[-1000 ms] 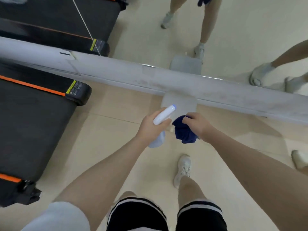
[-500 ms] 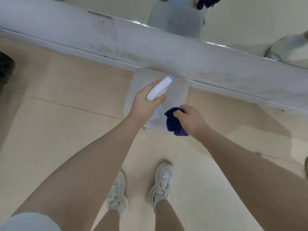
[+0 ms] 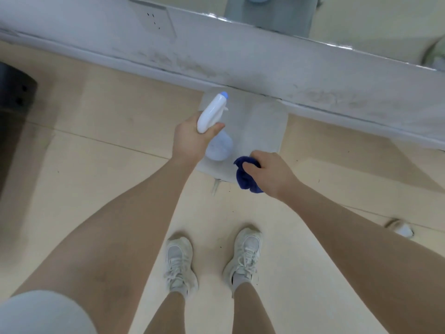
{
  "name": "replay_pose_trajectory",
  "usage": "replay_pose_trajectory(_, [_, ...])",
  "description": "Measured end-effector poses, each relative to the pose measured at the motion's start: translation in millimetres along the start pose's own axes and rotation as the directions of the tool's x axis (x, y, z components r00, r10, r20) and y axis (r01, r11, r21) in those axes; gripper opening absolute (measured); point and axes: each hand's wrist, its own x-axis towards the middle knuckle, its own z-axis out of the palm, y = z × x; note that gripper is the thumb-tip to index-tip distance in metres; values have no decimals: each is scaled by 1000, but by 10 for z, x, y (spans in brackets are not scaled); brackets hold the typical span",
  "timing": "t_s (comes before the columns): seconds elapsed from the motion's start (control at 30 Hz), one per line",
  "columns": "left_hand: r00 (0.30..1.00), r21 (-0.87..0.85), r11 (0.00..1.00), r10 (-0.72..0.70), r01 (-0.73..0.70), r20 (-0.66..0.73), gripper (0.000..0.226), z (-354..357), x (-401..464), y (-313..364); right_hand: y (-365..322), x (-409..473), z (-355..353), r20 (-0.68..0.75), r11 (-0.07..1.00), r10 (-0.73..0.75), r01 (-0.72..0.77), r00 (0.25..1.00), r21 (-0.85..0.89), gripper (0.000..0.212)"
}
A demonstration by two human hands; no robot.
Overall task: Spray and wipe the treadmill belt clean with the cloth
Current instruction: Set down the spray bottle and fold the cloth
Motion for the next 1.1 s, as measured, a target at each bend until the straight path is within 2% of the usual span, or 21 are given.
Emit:
replay_pose_trajectory(0.07, [997,-7,1000,19,-19,-80,30,24,65,69,-60,64,26,-8,995,-30,29,1000,-99,19])
replay_pose_trajectory(0.13, [996,11,1000,17,-16,-88,27,60,144,62,-94,168,74,-2,995,-27,27,1000,-98,17])
replay_pose_trajectory(0.2, [1000,58,998,1,0,-14,32,63,220,27,-101,257,131,17,996,-17,18,1000,-83,16])
replay_pose_trajectory(0.3, [994,106,994,-18,6,111,51,-2,316,18,-87,363,209,32,997,7,-9,999,72,17])
replay_pose_trajectory(0.33, [991,79,997,-30,20,130,62,-29,305,24,-84,379,221,35,1000,-22,21,999,12,18])
replay_pose_trajectory(0.4, [999,93,996,-15,10,51,72,-104,193,-34,-63,399,233,-10,956,-129,122,992,-269,17])
replay_pose_trajectory(0.43, [999,114,992,46,-47,10,64,-148,96,-108,-80,390,227,-28,900,-201,173,979,-401,17])
replay_pose_trajectory(0.47, [994,104,989,108,-110,25,53,-189,-25,-199,-117,367,217,-30,856,-255,212,966,-472,16])
replay_pose_trajectory(0.5, [985,77,986,143,-151,99,50,-231,-159,-262,-141,357,214,-6,844,-284,247,959,-476,15])
replay_pose_trajectory(0.57, [930,64,969,209,-239,302,57,-291,-339,-334,-210,317,228,101,895,-271,290,957,-339,20])
replay_pose_trajectory(0.63, [864,126,922,287,-366,413,55,-302,-390,-361,-260,286,270,217,940,-233,276,948,-199,23])
replay_pose_trajectory(0.67, [842,155,898,310,-412,442,47,-305,-386,-364,-293,273,282,236,951,-211,255,948,-175,20])
replay_pose_trajectory(0.7, [836,174,897,289,-407,466,36,-315,-377,-355,-318,259,288,243,963,-189,228,952,-144,19])
replay_pose_trajectory(0.77, [852,182,942,158,-281,498,16,-367,-376,-354,-357,234,277,247,985,-144,162,958,-53,24])
replay_pose_trajectory(0.83, [853,175,973,37,-150,521,12,-477,-366,-384,-376,238,243,233,989,-127,140,964,-41,19])
replay_pose_trajectory(0.9, [858,156,984,-6,-86,513,14,-614,-364,-421,-356,250,203,201,973,-137,170,970,-157,10])
replay_pose_trajectory(0.97, [869,139,989,-26,-49,495,13,-751,-377,-437,-323,245,180,201,914,-150,213,968,-344,10])
replay_pose_trajectory(1.1, [889,78,997,-47,12,455,23,-963,-492,-493,-340,210,224,252,658,-75,237,965,-715,15])
